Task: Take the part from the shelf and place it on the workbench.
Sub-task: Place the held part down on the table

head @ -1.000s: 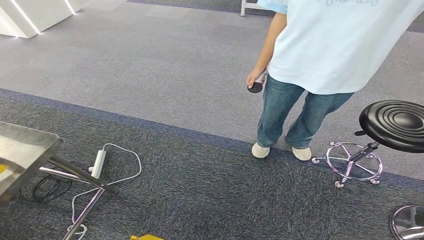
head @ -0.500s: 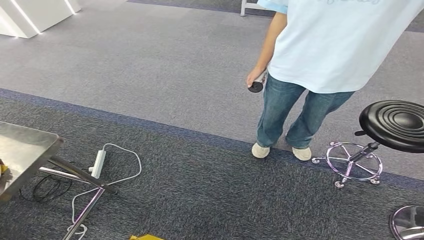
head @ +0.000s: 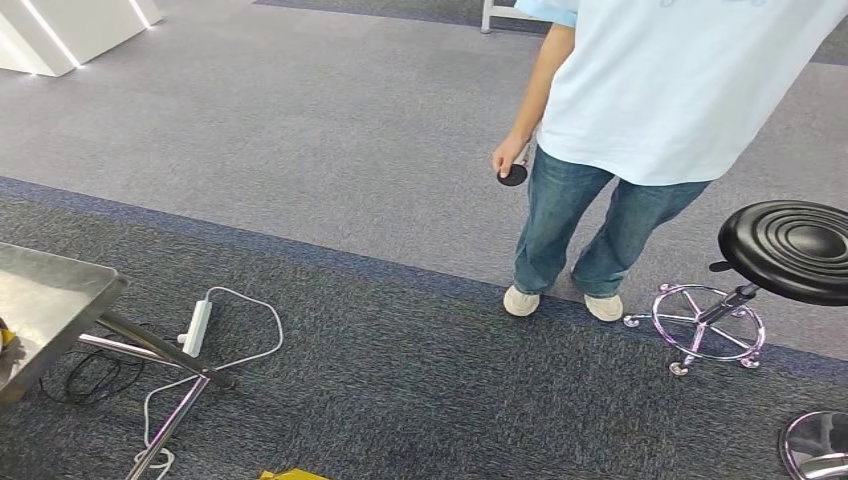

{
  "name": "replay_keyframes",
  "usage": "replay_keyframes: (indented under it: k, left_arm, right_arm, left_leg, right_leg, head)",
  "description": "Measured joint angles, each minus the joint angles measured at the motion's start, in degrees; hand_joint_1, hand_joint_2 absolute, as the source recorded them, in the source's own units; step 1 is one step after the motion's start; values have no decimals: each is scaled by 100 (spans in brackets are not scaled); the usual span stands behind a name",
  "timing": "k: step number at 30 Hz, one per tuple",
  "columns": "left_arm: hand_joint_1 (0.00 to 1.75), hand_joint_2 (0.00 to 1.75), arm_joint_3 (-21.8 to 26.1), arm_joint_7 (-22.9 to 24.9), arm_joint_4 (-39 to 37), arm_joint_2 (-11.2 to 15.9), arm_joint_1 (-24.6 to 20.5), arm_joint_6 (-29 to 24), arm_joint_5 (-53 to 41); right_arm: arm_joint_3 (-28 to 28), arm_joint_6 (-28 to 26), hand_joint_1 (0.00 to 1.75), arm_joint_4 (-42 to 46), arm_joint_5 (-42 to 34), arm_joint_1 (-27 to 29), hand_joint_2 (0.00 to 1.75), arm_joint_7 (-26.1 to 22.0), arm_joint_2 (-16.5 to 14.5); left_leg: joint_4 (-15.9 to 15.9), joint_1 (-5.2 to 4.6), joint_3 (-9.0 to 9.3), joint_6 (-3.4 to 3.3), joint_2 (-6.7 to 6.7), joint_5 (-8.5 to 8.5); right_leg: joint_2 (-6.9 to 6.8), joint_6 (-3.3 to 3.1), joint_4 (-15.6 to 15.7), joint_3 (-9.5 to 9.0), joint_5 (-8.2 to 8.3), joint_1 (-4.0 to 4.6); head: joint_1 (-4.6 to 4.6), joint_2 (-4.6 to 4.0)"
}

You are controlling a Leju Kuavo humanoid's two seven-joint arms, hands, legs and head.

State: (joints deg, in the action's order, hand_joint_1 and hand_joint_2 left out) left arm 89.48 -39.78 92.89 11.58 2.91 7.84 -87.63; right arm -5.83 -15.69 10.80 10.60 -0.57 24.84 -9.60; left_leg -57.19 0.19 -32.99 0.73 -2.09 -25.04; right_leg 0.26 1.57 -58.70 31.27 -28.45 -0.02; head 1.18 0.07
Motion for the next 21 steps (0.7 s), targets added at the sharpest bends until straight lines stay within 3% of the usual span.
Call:
replay_keyframes:
  k: [9, 21]
  left_arm:
    - [0, 0, 2, 35, 1, 2, 36, 89, 51]
    - [0, 0, 8, 561, 179, -75, 231, 209, 608]
  right_arm:
    - [7, 8, 0, 0, 3, 0, 0, 1, 0]
    - [-70, -270, 0, 0, 356, -2, 0, 0, 0]
  left_leg:
    - [0, 0, -1, 0, 0, 0]
    - [-5, -29, -2, -18, 0, -6]
  right_leg:
    - [0, 0, 0, -16, 0, 0]
    - [1, 19, 6, -53, 9, -32]
  head:
    - [0, 0]
    - [2, 0]
